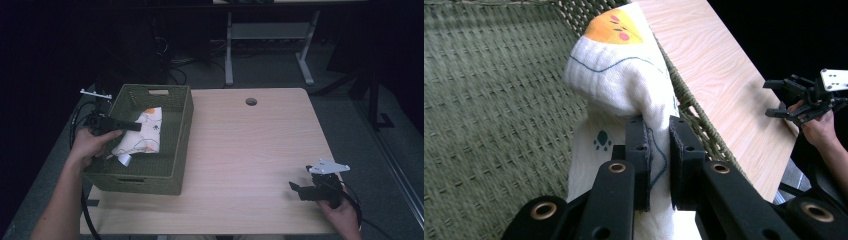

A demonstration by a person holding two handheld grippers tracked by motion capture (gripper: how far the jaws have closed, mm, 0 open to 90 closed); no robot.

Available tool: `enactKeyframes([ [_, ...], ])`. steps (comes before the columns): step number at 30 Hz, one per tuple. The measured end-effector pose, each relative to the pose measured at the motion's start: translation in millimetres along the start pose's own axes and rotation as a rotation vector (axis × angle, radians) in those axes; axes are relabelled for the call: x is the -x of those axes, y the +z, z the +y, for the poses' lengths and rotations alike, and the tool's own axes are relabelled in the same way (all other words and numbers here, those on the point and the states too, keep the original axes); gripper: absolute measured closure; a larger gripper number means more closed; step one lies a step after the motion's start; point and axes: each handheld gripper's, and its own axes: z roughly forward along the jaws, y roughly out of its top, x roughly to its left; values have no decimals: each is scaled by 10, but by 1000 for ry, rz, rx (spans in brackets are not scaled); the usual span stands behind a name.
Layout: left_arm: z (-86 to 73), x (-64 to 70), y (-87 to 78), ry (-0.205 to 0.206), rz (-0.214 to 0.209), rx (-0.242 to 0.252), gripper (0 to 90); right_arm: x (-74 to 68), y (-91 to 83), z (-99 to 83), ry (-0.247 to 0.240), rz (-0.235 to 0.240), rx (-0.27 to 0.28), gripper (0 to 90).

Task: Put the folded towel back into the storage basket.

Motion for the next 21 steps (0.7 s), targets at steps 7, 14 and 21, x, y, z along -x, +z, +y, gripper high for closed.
enactKeyframes([
  [7,7,-90,35,-4,31,-33,817,-5,10,1,1,-3,-5,139],
  [14,26,-142,78,11,41,-62,817,1,18,-3,2,-3,-6,139],
  [21,74,-193,151,34,60,-85,817,-2,30,-4,-3,-6,-12,139],
])
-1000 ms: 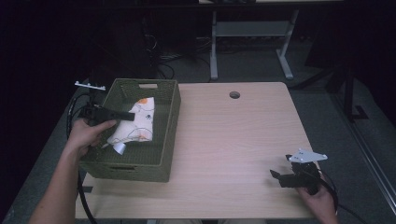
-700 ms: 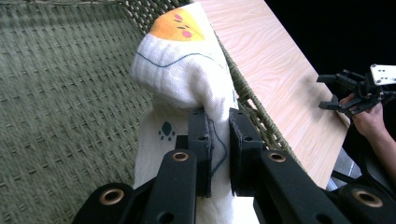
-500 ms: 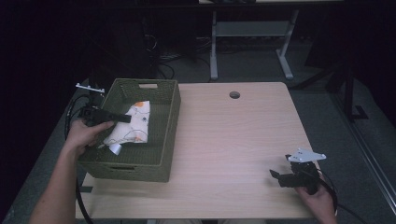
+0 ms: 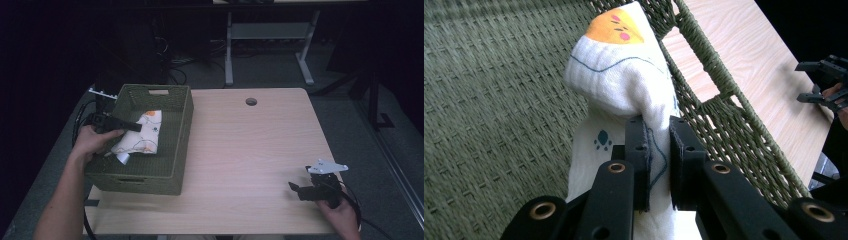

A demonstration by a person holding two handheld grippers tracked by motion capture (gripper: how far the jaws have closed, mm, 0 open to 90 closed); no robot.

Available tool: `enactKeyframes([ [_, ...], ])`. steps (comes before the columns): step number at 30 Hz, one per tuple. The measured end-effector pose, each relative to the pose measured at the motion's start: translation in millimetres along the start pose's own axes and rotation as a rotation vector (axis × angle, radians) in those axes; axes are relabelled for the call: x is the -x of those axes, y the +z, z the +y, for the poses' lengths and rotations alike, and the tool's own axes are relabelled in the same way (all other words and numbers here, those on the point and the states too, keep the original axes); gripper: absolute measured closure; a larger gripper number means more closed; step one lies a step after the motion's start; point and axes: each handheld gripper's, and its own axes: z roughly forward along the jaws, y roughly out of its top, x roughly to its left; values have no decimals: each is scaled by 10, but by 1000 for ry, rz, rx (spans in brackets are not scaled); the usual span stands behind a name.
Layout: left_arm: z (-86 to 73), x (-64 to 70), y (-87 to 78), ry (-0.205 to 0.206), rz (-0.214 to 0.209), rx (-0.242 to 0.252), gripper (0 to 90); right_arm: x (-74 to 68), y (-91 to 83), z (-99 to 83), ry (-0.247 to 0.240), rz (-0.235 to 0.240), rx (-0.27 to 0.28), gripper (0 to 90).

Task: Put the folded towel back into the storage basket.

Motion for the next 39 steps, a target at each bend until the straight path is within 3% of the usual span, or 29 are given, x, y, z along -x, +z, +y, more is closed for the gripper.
enactKeyframes([
  [3,-1,-2,64,14,-9,-12,808,-3,2,-2,3,1,-2,139],
  [4,8,-13,90,-6,6,-16,782,-4,4,-3,3,2,-2,139],
  [5,14,-22,102,-23,17,-9,664,-8,10,-4,3,5,-2,139],
  [9,33,-14,95,-28,34,10,629,-9,-2,0,2,7,2,139],
  [15,23,80,60,-18,56,20,599,-14,-9,12,5,17,11,139],
  [26,9,277,79,6,57,20,576,-69,-2,33,-11,25,9,139],
  [39,26,315,195,14,63,-6,566,-80,-18,31,-14,26,13,139],
])
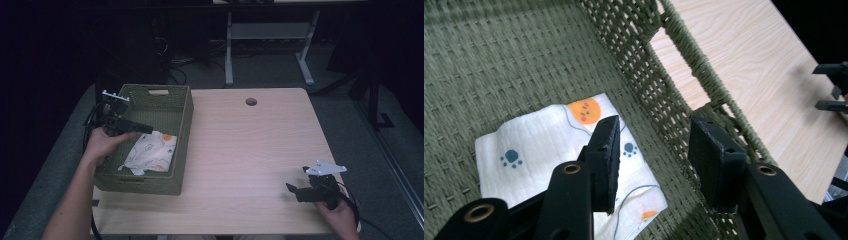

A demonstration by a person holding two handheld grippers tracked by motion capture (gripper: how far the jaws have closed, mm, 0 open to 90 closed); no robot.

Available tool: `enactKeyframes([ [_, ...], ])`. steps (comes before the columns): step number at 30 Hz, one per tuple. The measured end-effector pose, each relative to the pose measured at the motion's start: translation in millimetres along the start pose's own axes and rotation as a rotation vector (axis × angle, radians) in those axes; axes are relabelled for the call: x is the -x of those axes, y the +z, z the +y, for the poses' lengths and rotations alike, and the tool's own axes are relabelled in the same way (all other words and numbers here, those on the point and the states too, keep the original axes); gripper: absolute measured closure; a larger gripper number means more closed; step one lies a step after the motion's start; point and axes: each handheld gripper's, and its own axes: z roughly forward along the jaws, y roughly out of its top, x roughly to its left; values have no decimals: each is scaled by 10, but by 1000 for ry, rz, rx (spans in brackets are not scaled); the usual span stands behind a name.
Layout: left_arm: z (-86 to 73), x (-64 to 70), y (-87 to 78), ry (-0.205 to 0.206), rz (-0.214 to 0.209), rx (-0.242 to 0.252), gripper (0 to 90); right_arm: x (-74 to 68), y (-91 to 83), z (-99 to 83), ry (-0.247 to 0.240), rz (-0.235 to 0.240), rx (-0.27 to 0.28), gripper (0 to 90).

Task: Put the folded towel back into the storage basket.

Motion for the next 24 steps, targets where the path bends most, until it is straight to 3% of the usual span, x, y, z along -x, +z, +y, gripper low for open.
enactKeyframes([
  [7,-13,-116,144,-31,12,-18,588,-8,8,3,0,1,0,139],
  [11,0,-193,321,-53,19,-69,663,-9,8,4,0,2,-1,139],
  [14,25,-221,416,-66,23,-74,703,-3,8,4,-2,2,3,139],
  [18,27,-288,553,-81,98,-124,699,-1,2,3,-3,1,5,139],
  [22,0,-349,671,-88,130,-177,725,1,-3,-1,-2,0,6,138],
  [24,2,-369,721,-95,137,-198,795,3,-2,-1,-1,1,6,139],
])
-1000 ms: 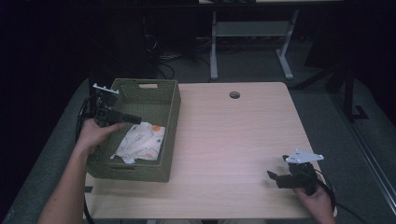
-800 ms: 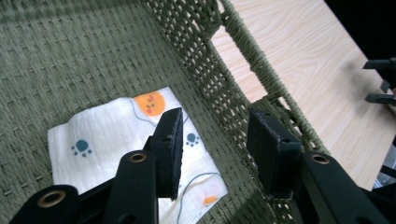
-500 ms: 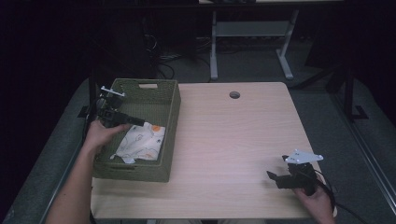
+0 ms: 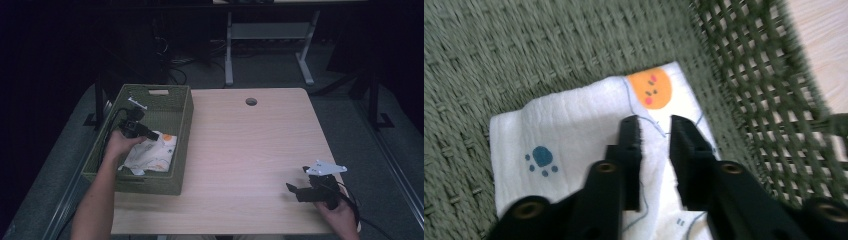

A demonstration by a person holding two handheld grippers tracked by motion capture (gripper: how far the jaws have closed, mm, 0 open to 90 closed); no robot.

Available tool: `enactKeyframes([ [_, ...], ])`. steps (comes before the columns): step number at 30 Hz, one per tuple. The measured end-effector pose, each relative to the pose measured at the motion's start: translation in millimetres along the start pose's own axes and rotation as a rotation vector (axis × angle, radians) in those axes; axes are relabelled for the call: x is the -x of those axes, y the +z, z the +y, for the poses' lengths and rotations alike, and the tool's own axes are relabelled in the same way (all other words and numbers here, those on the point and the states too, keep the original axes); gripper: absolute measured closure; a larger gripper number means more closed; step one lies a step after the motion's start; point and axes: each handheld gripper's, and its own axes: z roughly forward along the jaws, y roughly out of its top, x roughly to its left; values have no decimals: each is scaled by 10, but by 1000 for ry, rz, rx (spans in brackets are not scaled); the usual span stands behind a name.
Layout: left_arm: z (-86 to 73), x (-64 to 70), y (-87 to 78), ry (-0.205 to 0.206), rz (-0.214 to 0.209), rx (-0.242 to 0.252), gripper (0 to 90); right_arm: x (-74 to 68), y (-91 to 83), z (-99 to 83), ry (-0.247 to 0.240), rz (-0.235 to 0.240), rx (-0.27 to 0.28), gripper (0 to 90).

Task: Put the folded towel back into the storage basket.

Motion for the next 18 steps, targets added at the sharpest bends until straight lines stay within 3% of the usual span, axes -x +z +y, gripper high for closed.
enactKeyframes([
  [2,22,-19,40,-12,8,-17,815,-1,4,1,-1,-1,-3,139],
  [4,45,-26,83,-17,44,-23,815,-2,4,0,-3,-1,-3,139],
  [7,61,-69,163,-35,103,-71,802,0,-2,-3,0,0,1,138],
  [11,42,-115,243,-39,148,-132,791,1,-3,-7,1,1,2,139],
  [18,48,-111,249,-43,155,-129,782,-11,-2,-6,-6,3,0,139],
])
